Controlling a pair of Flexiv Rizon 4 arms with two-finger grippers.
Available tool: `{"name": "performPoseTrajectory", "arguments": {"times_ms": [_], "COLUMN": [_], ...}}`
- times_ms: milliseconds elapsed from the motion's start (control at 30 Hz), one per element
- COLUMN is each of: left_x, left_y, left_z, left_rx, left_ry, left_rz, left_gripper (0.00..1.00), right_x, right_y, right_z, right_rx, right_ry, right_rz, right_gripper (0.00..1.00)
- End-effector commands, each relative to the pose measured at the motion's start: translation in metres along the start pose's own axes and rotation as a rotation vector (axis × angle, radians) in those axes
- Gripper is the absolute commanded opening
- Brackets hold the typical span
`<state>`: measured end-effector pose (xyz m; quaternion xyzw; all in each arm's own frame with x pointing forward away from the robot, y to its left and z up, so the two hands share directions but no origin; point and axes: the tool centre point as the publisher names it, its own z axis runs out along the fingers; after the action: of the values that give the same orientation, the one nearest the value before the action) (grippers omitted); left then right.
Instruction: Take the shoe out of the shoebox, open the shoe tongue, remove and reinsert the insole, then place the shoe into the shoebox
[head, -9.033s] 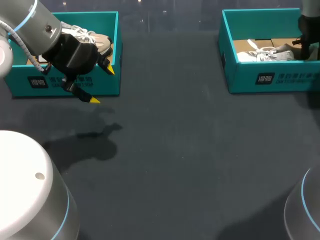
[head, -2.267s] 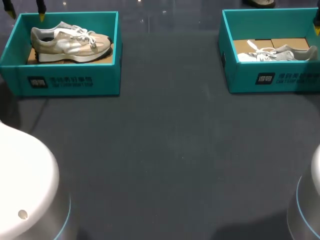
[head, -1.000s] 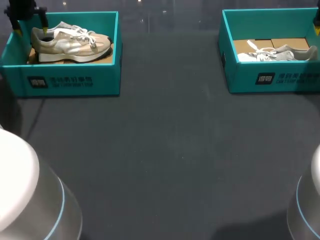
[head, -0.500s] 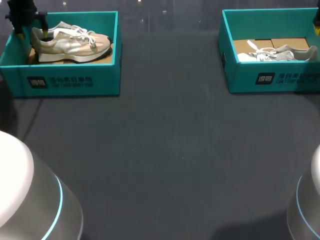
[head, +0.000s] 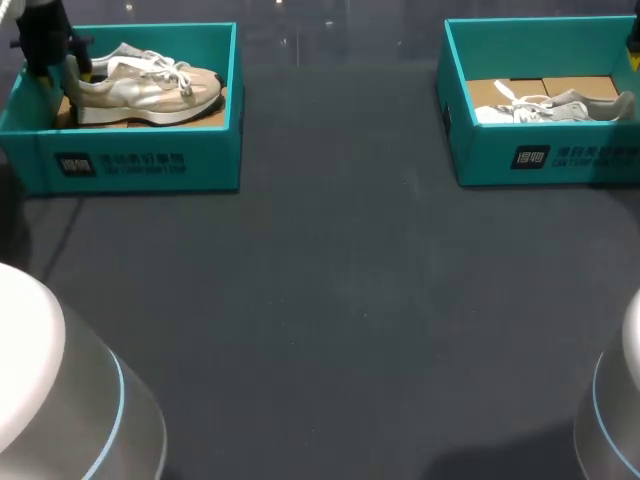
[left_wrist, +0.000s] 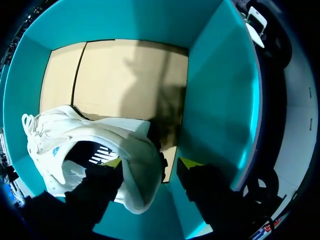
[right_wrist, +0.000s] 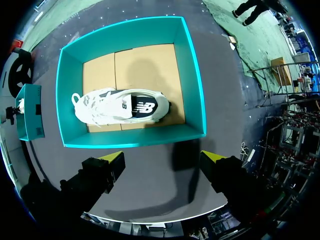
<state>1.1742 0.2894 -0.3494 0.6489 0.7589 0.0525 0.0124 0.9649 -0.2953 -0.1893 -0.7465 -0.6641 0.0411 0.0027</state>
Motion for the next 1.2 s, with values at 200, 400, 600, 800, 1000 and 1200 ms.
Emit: {"name": "performPoseTrajectory", "arguments": {"times_ms": [200, 400, 600, 800, 1000, 1200], "left_x": [0.002, 0.004, 0.004, 0.005, 0.004, 0.004], "left_y": [0.002, 0.002, 0.004, 0.005, 0.008, 0.007], "left_z": [0.007, 0.011, 0.017, 0.022, 0.025, 0.024], "left_rx": [0.011, 0.025, 0.045, 0.066, 0.080, 0.083], "left_ry": [0.021, 0.024, 0.031, 0.033, 0.039, 0.035], "left_rz": [0.008, 0.003, 0.010, 0.016, 0.022, 0.025], "left_gripper": [0.63, 0.48, 0.48, 0.58, 0.41, 0.00], "right_x": [0.000, 0.000, 0.000, 0.000, 0.000, 0.000], "right_y": [0.000, 0.000, 0.000, 0.000, 0.000, 0.000], "right_z": [0.000, 0.000, 0.000, 0.000, 0.000, 0.000], "right_rx": [0.000, 0.000, 0.000, 0.000, 0.000, 0.000], "right_ry": [0.001, 0.001, 0.001, 0.001, 0.001, 0.001], "right_rz": [0.000, 0.000, 0.000, 0.000, 0.000, 0.000], "right_gripper": [1.00, 1.00, 1.00, 1.00, 1.00, 1.00]}}
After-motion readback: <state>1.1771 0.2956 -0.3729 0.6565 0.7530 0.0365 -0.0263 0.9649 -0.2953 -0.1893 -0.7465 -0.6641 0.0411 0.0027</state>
